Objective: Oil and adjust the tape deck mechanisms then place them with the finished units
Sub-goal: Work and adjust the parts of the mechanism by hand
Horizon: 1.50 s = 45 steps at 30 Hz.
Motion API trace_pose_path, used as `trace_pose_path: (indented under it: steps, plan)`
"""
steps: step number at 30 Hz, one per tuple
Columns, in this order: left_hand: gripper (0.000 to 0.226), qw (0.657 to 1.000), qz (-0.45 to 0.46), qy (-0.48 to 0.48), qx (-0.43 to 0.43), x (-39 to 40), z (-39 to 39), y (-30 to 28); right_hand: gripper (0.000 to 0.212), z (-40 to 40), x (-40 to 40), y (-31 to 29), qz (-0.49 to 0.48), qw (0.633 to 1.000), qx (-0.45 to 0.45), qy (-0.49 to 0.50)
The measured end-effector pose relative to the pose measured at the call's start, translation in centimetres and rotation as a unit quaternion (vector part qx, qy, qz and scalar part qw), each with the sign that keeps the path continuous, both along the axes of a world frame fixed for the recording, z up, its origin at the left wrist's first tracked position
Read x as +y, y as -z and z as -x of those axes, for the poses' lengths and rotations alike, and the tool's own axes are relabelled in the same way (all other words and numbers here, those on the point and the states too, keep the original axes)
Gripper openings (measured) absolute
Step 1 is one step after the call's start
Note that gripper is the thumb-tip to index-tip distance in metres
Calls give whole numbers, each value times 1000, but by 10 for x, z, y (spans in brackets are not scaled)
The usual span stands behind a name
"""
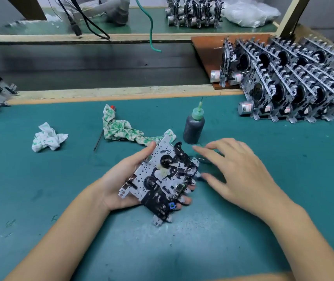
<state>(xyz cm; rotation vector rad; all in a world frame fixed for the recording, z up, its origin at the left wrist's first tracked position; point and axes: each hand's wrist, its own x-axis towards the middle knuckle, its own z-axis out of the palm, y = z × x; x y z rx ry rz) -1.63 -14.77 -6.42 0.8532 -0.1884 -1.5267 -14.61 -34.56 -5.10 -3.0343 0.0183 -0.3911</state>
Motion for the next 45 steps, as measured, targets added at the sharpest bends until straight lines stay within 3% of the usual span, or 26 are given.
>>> trace_pose_path:
  steps: [3, 9, 11, 13, 14, 15, 17, 18, 21, 23, 30, 39, 45]
  plan:
    - [53, 997, -60, 8, -49, 0, -2, -3, 55, 7, 0, 2, 12, 997, 14, -78]
    - [48, 974, -160, 38, -153, -12, -8, -22, 60, 13, 0, 4, 54, 993, -28, -97]
    - [53, 964, -199, 3, -177, -13, -9, -29, 60, 16, 0, 7, 43, 995, -43, -78]
    - [62, 953, -206, -99, -201, -9, -11, -28, 59, 19, 0, 10, 21, 996, -64, -53]
    - [63, 928, -217, -155, -260, -4, -9, -27, 59, 19, 1, 11, 12, 996, -72, -42]
    - [63, 879, -243, -195, -361, 3, -5, -26, 59, 20, 1, 13, 6, 996, -77, -33]
    - [64, 698, -306, -198, -616, 24, 6, -21, 60, 19, 3, 16, 3, 997, -78, -22]
    - [66, 619, -327, -162, -695, 34, 13, -20, 60, 19, 5, 17, 0, 997, -78, -17]
    - [68, 537, -322, -50, -778, 44, 39, -15, 58, 16, 11, 21, -4, 996, -83, -13]
    - [70, 486, -302, -28, -820, 36, 47, -9, 57, 15, 12, 23, -3, 996, -85, -16]
    - [65, 429, -251, -135, -857, 20, 47, 4, 53, 15, 9, 27, -7, 993, -116, -30]
    - [67, 396, -247, -187, -864, 19, 48, 12, 54, 15, 12, 32, -59, 989, -131, -42]
    - [66, 410, -178, -172, -878, 22, 41, 12, 49, 13, 15, 35, -28, 988, -150, -12]
